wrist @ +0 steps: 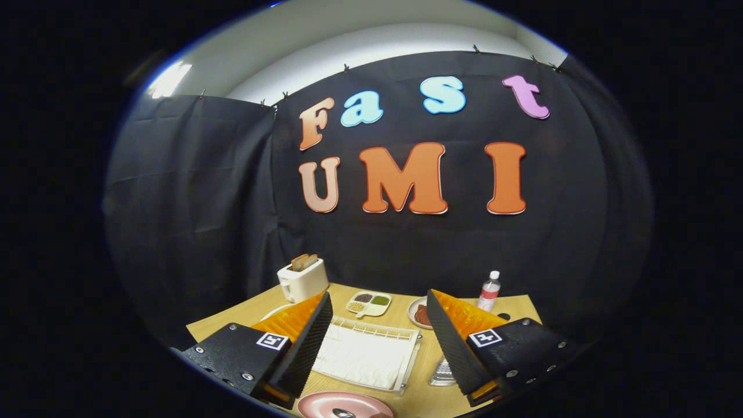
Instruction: Take the plate from the dish rack, then take the spoon from the basket and place it into the plate.
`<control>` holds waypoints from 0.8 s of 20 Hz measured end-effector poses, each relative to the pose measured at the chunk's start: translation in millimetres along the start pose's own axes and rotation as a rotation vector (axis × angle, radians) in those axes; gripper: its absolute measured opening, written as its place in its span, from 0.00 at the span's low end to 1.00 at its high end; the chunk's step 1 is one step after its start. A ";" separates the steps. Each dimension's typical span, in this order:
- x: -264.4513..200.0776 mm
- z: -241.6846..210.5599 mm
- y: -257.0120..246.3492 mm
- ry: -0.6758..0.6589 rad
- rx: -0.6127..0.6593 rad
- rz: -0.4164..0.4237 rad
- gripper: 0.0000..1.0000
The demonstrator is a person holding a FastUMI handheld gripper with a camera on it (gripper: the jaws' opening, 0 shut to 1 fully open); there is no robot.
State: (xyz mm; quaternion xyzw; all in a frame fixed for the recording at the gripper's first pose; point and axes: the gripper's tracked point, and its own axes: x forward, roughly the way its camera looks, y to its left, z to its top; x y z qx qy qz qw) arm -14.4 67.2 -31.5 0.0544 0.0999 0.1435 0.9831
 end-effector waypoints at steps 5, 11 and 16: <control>-3.2 49.1 -31.4 -0.087 0.015 -0.143 0.97; -9.4 96.0 -65.5 -0.192 0.013 -0.277 0.97; -12.8 109.2 -75.9 -0.233 0.026 -0.358 0.97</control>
